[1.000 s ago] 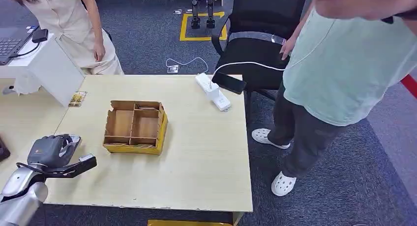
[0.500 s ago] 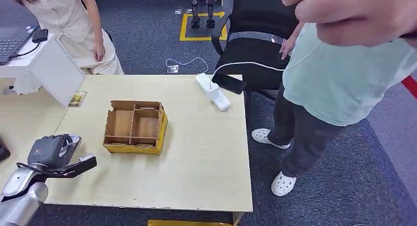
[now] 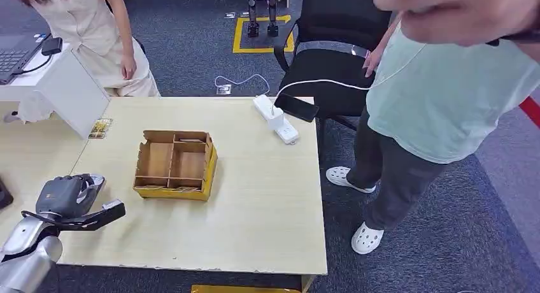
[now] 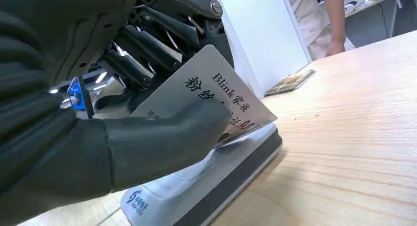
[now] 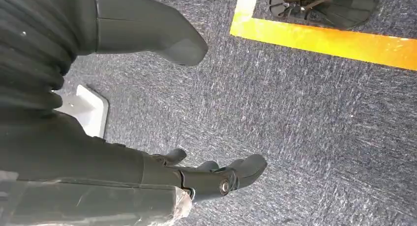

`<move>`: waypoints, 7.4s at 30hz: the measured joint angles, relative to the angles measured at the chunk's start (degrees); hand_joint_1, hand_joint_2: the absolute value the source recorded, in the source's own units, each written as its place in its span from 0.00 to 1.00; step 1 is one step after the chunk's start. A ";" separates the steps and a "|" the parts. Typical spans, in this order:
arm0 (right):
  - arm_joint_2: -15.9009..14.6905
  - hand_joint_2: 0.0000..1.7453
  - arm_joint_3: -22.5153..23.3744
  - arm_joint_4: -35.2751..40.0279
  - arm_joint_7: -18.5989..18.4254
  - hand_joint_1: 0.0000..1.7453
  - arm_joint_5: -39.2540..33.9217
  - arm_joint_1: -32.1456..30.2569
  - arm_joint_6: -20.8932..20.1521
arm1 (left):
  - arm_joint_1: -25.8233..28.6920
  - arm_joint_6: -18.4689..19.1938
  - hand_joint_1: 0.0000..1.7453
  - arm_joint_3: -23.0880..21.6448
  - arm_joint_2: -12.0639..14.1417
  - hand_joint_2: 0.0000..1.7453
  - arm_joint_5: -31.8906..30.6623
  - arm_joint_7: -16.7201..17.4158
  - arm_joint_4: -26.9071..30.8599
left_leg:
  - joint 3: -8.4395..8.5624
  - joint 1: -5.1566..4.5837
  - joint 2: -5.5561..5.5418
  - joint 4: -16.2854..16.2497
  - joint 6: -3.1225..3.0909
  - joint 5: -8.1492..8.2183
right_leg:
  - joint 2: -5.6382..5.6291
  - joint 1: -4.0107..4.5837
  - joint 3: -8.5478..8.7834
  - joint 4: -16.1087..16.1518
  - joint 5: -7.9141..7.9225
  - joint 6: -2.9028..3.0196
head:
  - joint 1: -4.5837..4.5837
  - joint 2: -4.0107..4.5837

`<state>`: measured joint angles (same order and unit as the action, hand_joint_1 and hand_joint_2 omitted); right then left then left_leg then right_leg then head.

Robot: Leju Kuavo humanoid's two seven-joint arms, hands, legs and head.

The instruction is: Pass the card to the sensor for recognition and then transmit it.

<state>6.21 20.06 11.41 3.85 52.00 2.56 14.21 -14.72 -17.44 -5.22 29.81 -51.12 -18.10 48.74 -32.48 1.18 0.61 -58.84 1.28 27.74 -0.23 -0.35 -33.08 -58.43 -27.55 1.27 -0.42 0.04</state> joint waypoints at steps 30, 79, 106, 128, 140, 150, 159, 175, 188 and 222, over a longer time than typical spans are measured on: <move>0.00 1.00 0.00 0.00 0.00 0.00 0.00 0.00 0.00 | 0.01 0.00 1.00 0.00 -0.04 1.00 0.02 0.00 0.00 | 0.00 0.00 0.00 0.00 0.00 0.00 | 0.00 0.00 0.00 0.00 0.00 0.00 | 0.00 0.00; 0.00 1.00 0.00 0.00 0.00 0.00 0.00 0.00 0.00 | 0.01 0.00 1.00 0.02 -0.04 1.00 0.02 0.00 0.00 | -0.01 0.00 0.00 -0.01 0.00 0.00 | 0.00 0.00 0.00 0.00 0.01 -0.01 | 0.00 0.00; 0.00 1.00 0.00 0.00 0.00 0.00 0.00 0.00 0.00 | 0.01 0.00 1.00 0.02 -0.04 1.00 0.02 0.02 0.00 | -0.01 0.00 0.00 -0.01 0.00 0.00 | 0.00 -0.01 0.00 0.01 0.01 -0.02 | 0.00 0.00; 0.00 1.00 0.00 0.00 0.00 0.00 0.00 0.00 0.00 | 0.01 0.00 1.00 0.02 -0.04 1.00 0.02 0.02 0.00 | -0.01 0.00 0.00 -0.01 0.00 0.00 | 0.00 -0.01 0.00 0.01 0.01 -0.02 | 0.00 0.00; 0.00 1.00 0.00 0.00 0.00 0.00 0.00 0.00 0.00 | 0.01 0.00 1.00 0.02 -0.04 1.00 0.02 0.00 0.00 | -0.01 0.00 0.00 -0.02 0.00 0.00 | 0.00 -0.01 0.00 0.01 0.01 -0.02 | 0.00 0.00; 0.00 1.00 0.00 0.00 0.00 0.00 0.00 0.00 0.00 | 0.01 0.00 1.00 0.02 -0.04 1.00 0.02 0.00 0.00 | -0.01 0.00 0.00 -0.02 0.00 0.00 | 0.00 -0.01 0.00 0.01 0.02 -0.03 | 0.00 0.00; 0.00 1.00 0.00 0.00 0.00 0.00 0.00 0.00 0.00 | 0.01 0.00 1.00 0.02 -0.04 1.00 0.00 0.00 0.00 | -0.01 0.00 0.00 -0.03 -0.01 0.00 | 0.00 -0.01 0.00 0.01 0.02 -0.03 | 0.00 0.00; 0.00 1.00 0.00 0.00 0.00 0.00 0.00 0.00 0.00 | 0.01 0.00 1.00 0.02 -0.04 1.00 0.00 0.00 0.00 | -0.01 0.00 0.00 -0.03 -0.01 0.00 | 0.00 -0.01 0.00 0.01 0.02 -0.03 | 0.00 0.00; 0.00 1.00 0.00 0.00 0.00 0.00 0.00 0.00 0.00 | 0.01 0.00 1.00 0.02 -0.04 1.00 0.02 0.00 0.00 | -0.01 0.00 0.00 -0.03 -0.01 0.00 | 0.00 -0.01 0.00 0.01 0.02 -0.03 | 0.00 0.00; 0.00 1.00 0.00 0.00 0.00 0.00 0.00 0.00 0.00 | 0.01 0.00 1.00 0.02 -0.04 1.00 0.02 0.02 0.00 | -0.02 0.00 0.00 -0.04 -0.01 0.01 | 0.00 -0.01 0.00 0.01 0.02 -0.03 | 0.00 0.00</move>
<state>6.21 20.06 11.41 3.85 52.00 2.56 14.21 -14.71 -17.44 -5.20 29.77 -51.10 -18.08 48.74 -32.50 1.17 0.61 -58.88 1.27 27.75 -0.22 -0.36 -33.08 -58.42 -27.53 1.24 -0.42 0.04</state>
